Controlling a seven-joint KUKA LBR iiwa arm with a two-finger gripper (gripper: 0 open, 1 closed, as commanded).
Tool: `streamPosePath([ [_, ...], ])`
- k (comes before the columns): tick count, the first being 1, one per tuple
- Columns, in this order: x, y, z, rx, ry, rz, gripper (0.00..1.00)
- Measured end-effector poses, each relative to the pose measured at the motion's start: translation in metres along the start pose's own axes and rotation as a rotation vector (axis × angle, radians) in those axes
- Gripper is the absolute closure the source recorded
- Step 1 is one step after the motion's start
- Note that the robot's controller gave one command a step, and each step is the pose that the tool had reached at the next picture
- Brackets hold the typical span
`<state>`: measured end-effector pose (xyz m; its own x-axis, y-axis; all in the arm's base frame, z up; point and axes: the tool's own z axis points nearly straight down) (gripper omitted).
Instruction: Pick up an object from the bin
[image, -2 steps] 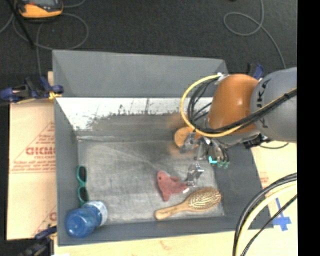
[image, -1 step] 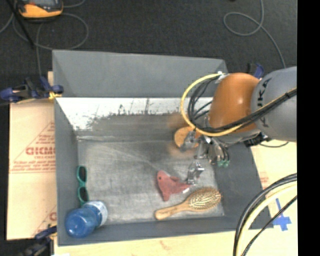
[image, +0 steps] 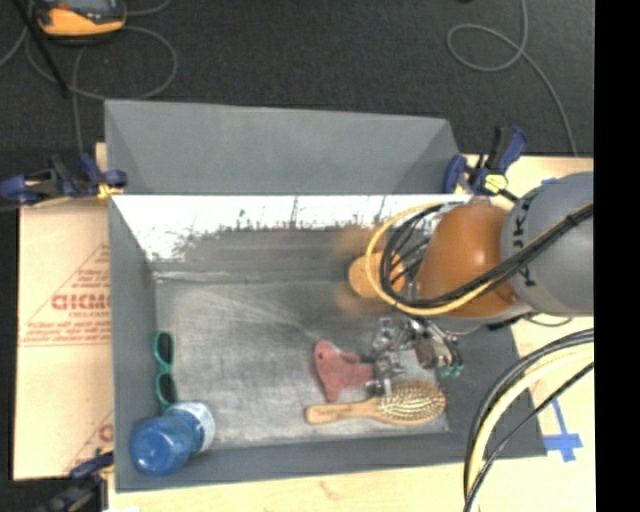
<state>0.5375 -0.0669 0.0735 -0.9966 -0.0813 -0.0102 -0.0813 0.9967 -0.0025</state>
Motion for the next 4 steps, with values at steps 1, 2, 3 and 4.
streamPosePath([
  [1,0.000,0.000,0.000,0.000,0.000,-0.001,1.00],
  [2,0.016,-0.001,-0.053,-0.001,0.009,0.014,1.00],
  [3,0.020,-0.027,-0.021,-0.001,-0.003,-0.016,0.00],
  [4,0.022,-0.026,-0.019,-0.002,0.005,-0.019,1.00],
])
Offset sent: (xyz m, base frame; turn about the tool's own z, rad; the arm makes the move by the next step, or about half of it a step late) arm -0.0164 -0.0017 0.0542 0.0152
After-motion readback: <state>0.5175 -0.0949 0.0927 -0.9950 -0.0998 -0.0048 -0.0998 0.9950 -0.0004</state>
